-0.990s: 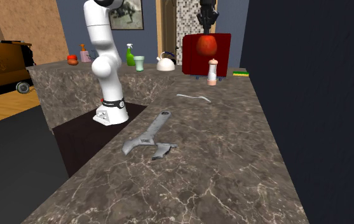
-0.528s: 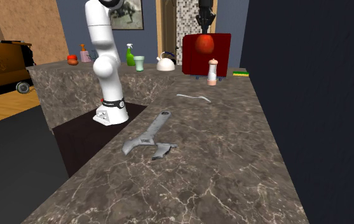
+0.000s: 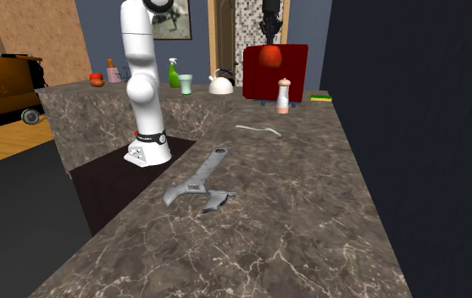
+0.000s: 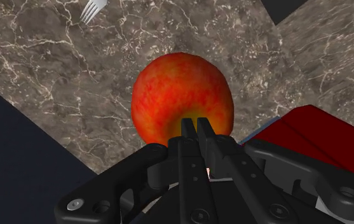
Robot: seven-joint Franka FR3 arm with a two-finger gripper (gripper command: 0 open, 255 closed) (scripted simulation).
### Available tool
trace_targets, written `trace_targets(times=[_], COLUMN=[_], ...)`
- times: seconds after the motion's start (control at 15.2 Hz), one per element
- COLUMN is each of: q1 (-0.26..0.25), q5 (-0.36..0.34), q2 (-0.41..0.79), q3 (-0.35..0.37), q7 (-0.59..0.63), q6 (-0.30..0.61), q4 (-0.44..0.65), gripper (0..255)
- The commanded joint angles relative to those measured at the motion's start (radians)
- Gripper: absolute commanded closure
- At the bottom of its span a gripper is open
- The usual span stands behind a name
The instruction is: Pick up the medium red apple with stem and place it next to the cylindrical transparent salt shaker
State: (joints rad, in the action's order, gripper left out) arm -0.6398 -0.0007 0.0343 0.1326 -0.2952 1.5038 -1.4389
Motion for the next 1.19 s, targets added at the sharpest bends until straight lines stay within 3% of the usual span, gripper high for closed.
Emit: trace_targets(times=[0.0, 0.53, 1.12], q1=[-0.024, -0.142, -0.127], q5=[-0.008, -0.061, -0.046], q2=[0.039, 0.229, 0.166], q3=[0.022, 0.094, 0.091], q7=[0.047, 0.220, 0.214], q6=[-0.005, -0.073, 0.080], q4=[0.044, 0.297, 0.082], gripper=[255, 255, 255])
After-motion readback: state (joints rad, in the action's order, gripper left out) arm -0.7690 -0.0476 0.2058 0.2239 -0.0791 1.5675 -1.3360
